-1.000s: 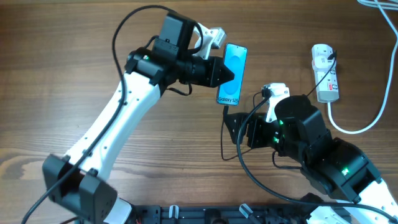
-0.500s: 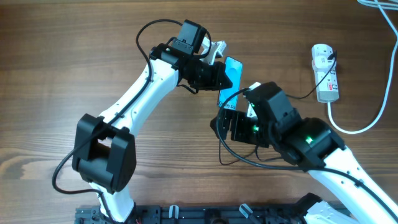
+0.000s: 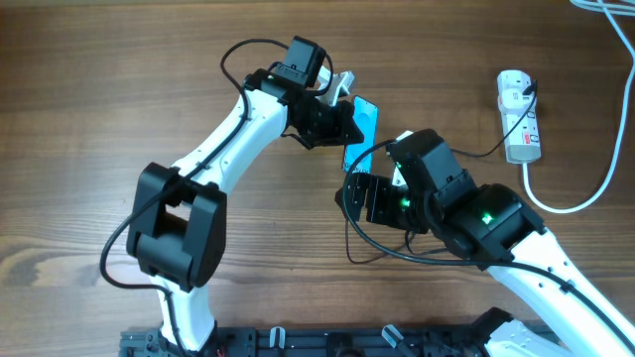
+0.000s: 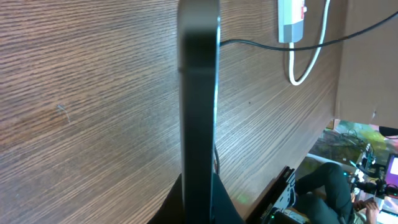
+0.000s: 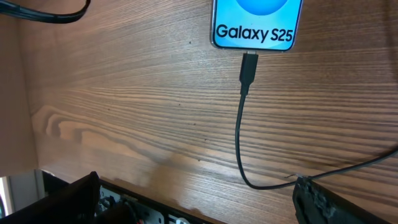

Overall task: Plug charger to phone and switch on socket
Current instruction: 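Lower the plugged phone onto the table with both grippers, then release the phone and cable and withdraw both grippers, then move the right gripper to the white power strip's switch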

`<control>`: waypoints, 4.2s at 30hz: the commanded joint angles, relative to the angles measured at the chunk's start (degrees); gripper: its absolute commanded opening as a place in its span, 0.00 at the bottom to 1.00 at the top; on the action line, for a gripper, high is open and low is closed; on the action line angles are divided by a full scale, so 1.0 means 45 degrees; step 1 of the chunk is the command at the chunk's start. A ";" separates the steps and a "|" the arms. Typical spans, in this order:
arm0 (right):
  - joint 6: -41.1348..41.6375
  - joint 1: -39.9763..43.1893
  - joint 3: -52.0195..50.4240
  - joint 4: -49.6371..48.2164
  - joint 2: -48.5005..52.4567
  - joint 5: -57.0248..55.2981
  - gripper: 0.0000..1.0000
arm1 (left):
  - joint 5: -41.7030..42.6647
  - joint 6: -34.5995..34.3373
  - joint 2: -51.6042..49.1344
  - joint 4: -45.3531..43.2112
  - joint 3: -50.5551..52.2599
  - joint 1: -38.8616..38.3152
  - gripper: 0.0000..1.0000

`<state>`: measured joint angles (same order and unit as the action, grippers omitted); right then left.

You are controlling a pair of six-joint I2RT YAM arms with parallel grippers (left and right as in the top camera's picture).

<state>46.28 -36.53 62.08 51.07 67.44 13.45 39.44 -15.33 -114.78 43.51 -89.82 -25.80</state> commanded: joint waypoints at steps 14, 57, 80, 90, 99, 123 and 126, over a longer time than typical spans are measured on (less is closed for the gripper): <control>0.0083 0.0063 0.0296 0.0005 0.0039 -0.0204 0.99 | -0.0510 -0.0073 -0.1875 -0.0471 -0.0039 0.0277 0.04; 0.0044 0.0063 0.0296 0.0816 0.0039 -0.0107 1.00 | -0.3371 -0.0398 -0.2477 0.0257 0.0155 0.0262 0.35; -0.0253 0.0068 0.0296 0.1919 0.0044 -0.1355 1.00 | -0.5027 -0.0811 0.0986 0.1224 0.0117 0.1224 1.00; 0.0860 0.0063 0.0296 0.1899 0.0044 -0.3327 1.00 | -1.0652 -0.2016 0.4206 0.3585 0.0160 0.1938 1.00; 0.1375 0.0068 0.0296 0.1574 0.0049 -0.3381 1.00 | -1.0642 -0.2025 0.4206 0.4260 0.0160 0.1938 1.00; -0.2312 1.2322 0.5353 0.2380 0.5027 -0.5275 1.00 | -1.0642 -0.2025 0.4206 0.4245 0.0160 0.1938 1.00; -0.3181 1.3624 0.5931 0.2497 0.6931 -0.2841 1.00 | -1.0642 -0.2025 0.4206 0.4245 0.0160 0.1938 1.00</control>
<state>36.18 20.93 85.56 61.87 94.06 -7.84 -7.68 -23.92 -95.79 62.78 -89.23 -17.50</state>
